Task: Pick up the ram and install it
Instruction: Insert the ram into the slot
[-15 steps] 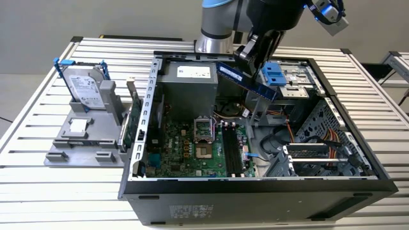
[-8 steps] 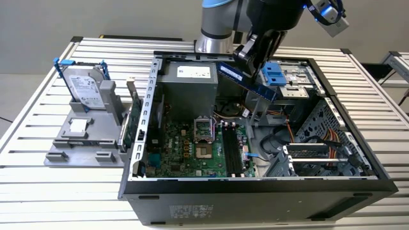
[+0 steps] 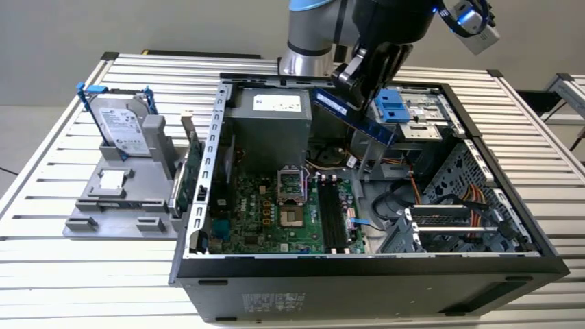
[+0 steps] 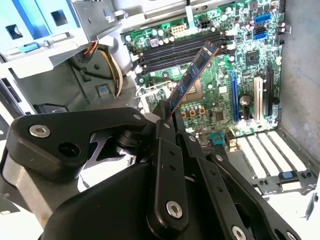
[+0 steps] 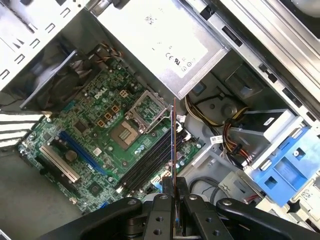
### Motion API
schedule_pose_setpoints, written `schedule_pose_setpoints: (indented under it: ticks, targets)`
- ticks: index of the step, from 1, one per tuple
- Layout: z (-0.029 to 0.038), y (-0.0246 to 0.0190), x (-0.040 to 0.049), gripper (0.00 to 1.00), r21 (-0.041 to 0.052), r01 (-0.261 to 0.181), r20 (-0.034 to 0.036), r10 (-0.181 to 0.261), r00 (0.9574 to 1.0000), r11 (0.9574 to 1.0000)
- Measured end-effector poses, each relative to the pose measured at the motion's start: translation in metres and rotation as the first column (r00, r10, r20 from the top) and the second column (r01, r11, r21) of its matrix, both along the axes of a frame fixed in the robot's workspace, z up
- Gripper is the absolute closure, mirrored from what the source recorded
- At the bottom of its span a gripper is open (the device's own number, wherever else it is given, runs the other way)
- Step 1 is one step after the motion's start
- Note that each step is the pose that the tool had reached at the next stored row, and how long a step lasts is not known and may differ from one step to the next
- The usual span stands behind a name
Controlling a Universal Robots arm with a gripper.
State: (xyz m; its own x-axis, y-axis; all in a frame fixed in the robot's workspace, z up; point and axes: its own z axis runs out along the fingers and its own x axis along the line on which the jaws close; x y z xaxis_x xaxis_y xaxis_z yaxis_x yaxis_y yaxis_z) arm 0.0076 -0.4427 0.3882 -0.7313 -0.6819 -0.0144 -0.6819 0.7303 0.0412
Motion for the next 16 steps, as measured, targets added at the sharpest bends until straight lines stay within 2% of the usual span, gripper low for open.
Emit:
schedule_pose_setpoints:
  ticks: [16]
  targets:
    - [0.0000,0.0000,0.0000,1.00,0.0000,0.082,0.0000,-0.082,0.9966,0.9966]
